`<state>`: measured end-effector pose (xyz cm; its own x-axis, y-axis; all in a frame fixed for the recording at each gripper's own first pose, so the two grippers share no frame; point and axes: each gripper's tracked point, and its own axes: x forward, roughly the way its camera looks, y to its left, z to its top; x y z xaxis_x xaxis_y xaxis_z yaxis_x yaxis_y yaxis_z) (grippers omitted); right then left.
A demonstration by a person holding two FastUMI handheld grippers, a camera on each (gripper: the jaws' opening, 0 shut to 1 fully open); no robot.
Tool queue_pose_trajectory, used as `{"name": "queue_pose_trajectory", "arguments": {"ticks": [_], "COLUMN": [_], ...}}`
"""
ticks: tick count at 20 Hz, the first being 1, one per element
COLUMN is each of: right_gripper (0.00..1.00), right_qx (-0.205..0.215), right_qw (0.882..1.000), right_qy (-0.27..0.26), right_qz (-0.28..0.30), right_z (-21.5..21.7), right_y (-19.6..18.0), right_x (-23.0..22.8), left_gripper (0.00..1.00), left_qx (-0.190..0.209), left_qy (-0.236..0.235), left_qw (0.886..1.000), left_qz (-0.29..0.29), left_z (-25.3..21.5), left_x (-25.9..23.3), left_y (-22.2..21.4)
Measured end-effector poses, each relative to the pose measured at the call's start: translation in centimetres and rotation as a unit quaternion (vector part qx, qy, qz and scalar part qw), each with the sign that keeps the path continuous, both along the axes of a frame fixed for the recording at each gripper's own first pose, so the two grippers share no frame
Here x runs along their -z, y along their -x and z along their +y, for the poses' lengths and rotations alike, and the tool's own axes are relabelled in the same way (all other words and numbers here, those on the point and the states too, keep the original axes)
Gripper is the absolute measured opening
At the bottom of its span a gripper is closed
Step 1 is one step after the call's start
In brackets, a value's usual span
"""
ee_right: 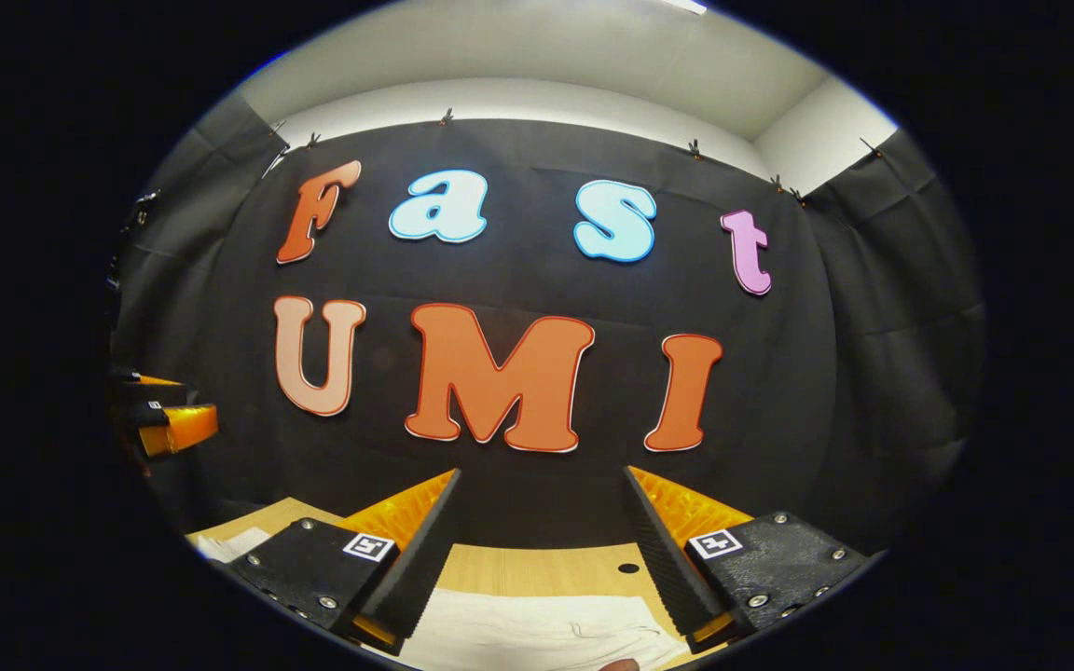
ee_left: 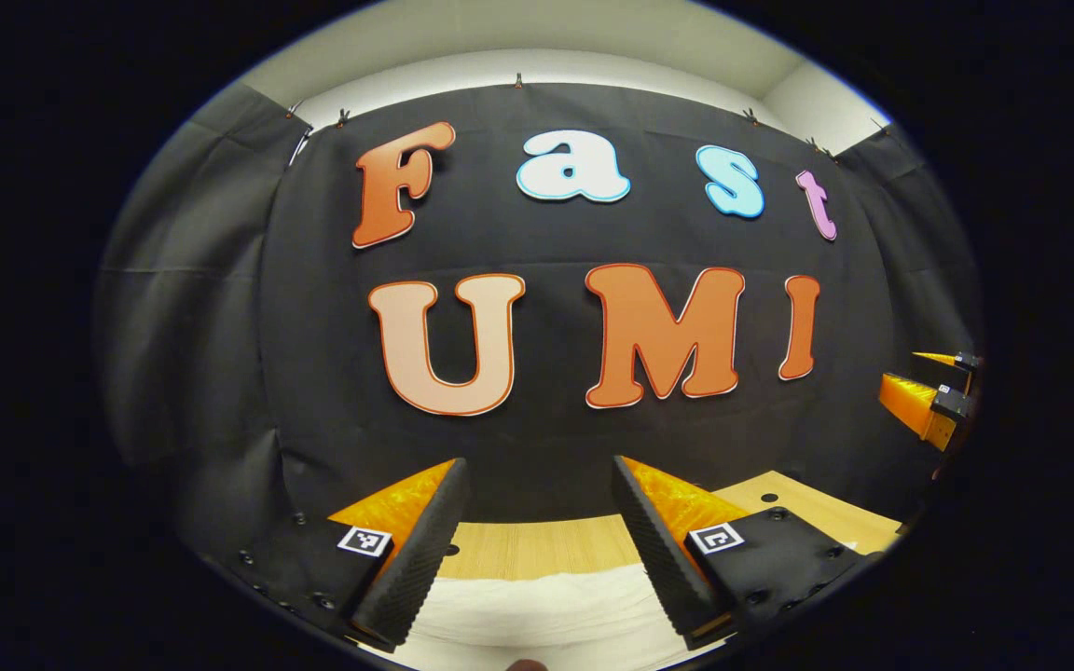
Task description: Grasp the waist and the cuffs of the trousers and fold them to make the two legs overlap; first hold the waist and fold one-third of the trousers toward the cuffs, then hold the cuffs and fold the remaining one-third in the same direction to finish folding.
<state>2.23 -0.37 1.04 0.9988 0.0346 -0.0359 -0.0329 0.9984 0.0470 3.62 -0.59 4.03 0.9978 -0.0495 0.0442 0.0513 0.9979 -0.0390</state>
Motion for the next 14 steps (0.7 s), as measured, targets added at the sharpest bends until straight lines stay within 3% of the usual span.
{"name": "queue_pose_trajectory", "arguments": {"ticks": [4,8,12,14], "right_gripper": [0.99,1.0,0.99,0.99], "right_qx": [0.009,-0.003,-0.012,-0.034], "right_qw": [1.0,1.0,0.999,0.998], "right_qy": [0.016,0.003,0.022,0.019], "right_qz": [0.017,0.029,0.037,0.05], "right_z": [-0.6,0.1,0.8,1.9], "right_y": [0.9,1.7,2.0,1.9], "right_x": [1.2,2.2,3.3,4.6], "left_gripper": [1.0,1.0,1.0,0.99], "left_qx": [0.012,-0.005,-0.033,-0.041], "left_qy": [0.013,0.03,0.036,0.036], "left_qw": [1.0,0.999,0.997,0.995], "left_qz": [0.012,0.042,0.065,0.078], "left_z": [0.5,3.0,5.7,6.8], "left_x": [1.2,4.7,7.5,8.7], "left_y": [0.5,1.8,2.6,3.0]}}
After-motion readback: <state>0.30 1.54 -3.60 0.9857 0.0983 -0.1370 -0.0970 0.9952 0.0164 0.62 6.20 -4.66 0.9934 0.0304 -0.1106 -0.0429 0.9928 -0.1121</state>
